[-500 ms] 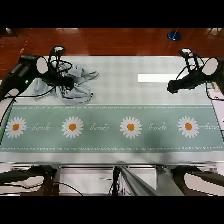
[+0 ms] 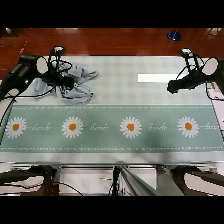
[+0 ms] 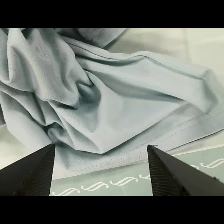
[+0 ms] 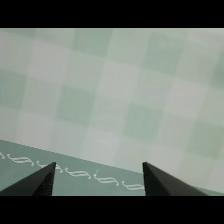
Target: Fold the shirts.
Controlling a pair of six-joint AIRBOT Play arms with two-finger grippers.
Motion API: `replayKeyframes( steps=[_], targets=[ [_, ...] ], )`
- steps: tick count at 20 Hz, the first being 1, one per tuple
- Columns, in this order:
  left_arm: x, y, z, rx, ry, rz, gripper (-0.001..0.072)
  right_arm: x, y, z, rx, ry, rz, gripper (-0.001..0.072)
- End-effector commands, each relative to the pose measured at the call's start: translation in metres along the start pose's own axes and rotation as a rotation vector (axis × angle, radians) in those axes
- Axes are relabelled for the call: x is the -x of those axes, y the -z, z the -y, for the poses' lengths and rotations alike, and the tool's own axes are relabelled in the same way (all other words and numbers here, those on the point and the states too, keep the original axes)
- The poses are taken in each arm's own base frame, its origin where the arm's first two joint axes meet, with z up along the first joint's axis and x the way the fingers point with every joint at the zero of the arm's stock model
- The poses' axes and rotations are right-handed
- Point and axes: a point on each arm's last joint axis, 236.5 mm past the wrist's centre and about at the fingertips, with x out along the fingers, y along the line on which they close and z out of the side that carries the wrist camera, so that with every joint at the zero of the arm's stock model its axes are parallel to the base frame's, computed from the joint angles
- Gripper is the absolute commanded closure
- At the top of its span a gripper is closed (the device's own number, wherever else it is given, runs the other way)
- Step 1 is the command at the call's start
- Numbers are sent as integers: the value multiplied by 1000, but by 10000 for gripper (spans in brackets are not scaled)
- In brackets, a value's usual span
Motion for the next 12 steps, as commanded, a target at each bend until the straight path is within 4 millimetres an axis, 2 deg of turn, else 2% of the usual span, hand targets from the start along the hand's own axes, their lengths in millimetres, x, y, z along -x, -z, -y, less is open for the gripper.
replayKeyframes(
  steps=[1, 8, 10, 12],
  targets=[
    [0, 0, 0, 0, 0, 0, -12, 0, 0, 0, -1, 0, 0, 103],
    [-1, 0, 1, 0, 1, -1, -12, 0, 0, 0, -1, 0, 0, 103],
    [-4, -8, 0, 0, -1, 31, -12, 0, 0, 0, -1, 0, 0, 103],
    [-7, -10, 0, 0, -1, 37, -12, 0, -11, 3, -2, 12, 48, 103]
  ],
)
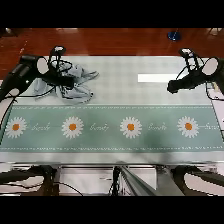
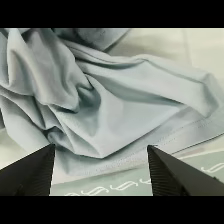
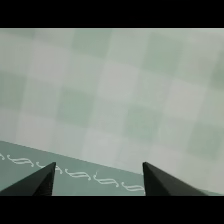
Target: Fold the shirts.
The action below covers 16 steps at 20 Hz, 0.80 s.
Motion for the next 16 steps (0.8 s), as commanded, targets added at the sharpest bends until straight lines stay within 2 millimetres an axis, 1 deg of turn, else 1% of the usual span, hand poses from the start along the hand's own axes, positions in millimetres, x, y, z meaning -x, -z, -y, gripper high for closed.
replayKeyframes(
  steps=[1, 5, 7, 11, 13, 14, 15, 16],
  targets=[
    [-7, -4, 0, -1, -1, 12, -12, 1, -14, 4, -1, 16, 62, 103],
    [-21, 4, 3, 3, 11, -28, -12, 1, -19, 3, -7, 12, 83, 103],
    [-24, 12, 5, 6, 16, -62, -12, 1, -20, 3, -7, 12, 84, 103],
    [-23, 9, -1, 2, 1, -49, -10, 1, -19, 3, -7, 11, 81, 104],
    [-20, 7, -2, -21, 0, -46, -11, 1, -17, 2, -7, 10, 74, 103],
    [-16, 0, -5, -62, -5, -29, -11, 1, -15, 2, -7, 7, 65, 103],
    [-8, -14, -12, -112, -28, 7, -11, 1, -14, 2, -6, 6, 60, 104],
    [4, -35, -24, -125, -65, 69, -11, 1, -14, 1, -7, 6, 58, 104]
  ],
)
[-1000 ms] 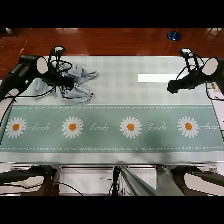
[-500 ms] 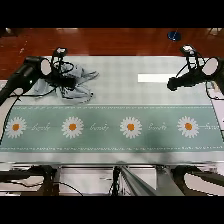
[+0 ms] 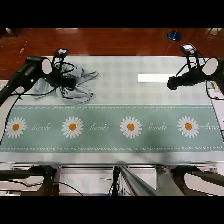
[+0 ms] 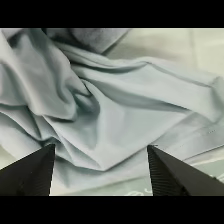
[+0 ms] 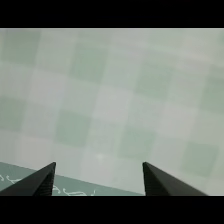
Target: Fold the shirts.
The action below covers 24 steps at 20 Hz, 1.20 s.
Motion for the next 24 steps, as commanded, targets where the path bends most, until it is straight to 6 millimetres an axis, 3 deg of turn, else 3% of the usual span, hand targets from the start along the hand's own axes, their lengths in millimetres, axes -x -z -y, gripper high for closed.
replayKeyframes(
  steps=[1, 3, 5, 10, 18, 19, 20, 22, 24],
  targets=[
    [32, -53, -32, -71, -91, 160, -11, 0, 3, -1, -1, -3, -11, 104],
    [59, -100, -61, -10, -136, 339, -11, 0, 3, -1, -1, -3, -11, 105],
    [65, -116, -89, 84, -159, 409, -11, 0, 4, -1, -2, -4, -15, 106],
    [8, -69, -121, 166, -161, 211, -11, 0, 10, -3, -10, -11, -42, 115],
    [-79, -27, -126, 193, -133, 45, 3, 0, 17, -4, -16, -18, -71, 115],
    [-83, -25, -126, 192, -131, 38, 269, 0, 17, -4, -16, -18, -71, 115],
    [-80, -28, -127, 193, -134, 48, 671, 0, 17, -4, -16, -18, -71, 115],
    [-61, -46, -134, 195, -146, 94, 684, 0, 18, -5, -16, -19, -75, 115],
    [-13, -84, -143, 197, -170, 204, 684, 1, 23, -6, -16, -25, -99, 115]
  ],
)
